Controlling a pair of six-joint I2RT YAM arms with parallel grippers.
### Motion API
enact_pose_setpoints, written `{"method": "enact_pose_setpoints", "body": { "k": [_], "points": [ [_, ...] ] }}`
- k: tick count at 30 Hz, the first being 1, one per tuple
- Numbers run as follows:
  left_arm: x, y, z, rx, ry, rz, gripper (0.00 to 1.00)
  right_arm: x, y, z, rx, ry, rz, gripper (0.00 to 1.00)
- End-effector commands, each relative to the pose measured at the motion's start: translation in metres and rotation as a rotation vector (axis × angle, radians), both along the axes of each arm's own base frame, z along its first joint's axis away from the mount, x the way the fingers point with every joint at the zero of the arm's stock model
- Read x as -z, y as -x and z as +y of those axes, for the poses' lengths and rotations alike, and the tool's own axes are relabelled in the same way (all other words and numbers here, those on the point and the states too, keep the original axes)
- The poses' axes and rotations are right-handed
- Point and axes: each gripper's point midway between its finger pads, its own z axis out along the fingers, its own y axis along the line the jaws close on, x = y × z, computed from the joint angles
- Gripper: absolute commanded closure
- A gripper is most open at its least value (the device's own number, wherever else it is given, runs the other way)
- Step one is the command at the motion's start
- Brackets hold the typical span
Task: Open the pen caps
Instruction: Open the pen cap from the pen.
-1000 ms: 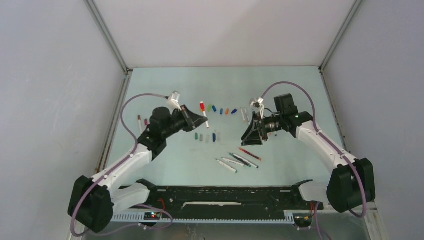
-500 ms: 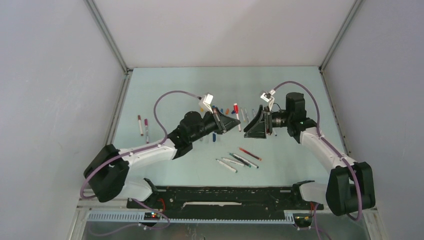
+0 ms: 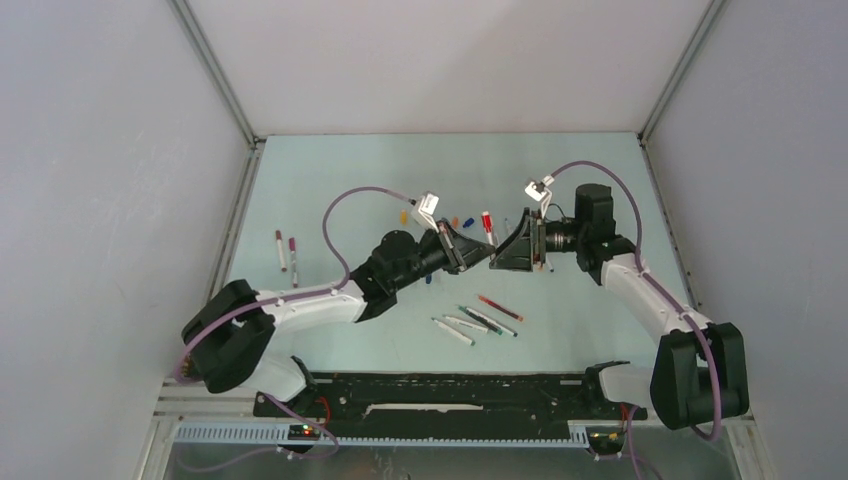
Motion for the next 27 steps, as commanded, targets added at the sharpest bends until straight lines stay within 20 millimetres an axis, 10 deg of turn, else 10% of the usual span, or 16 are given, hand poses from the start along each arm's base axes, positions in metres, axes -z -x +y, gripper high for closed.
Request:
{"method": "enact_pose_setpoints", "body": {
  "k": [1,11,16,27],
  "points": [
    [-0.044,-0.004,-0.009,-0.012,0.103,-0.067,1.0,-0.003,-0.006,0.001,0.006,-0.008,0.007,0.47],
    [-0.047,0.0,-0.014,0.0,0.116,-0.073,1.0,0.0,-0.007,0.001,0.006,-0.006,0.021,0.64],
    [-0.051,0.003,-0.016,0.01,0.12,-0.078,0.97,-0.001,-0.007,0.002,0.002,-0.01,0.015,0.95],
    [-0.068,0.004,0.018,-0.054,0.057,-0.195,0.28,-0.004,0.011,-0.002,-0.102,-0.041,-0.03,1.0]
  ]
}}
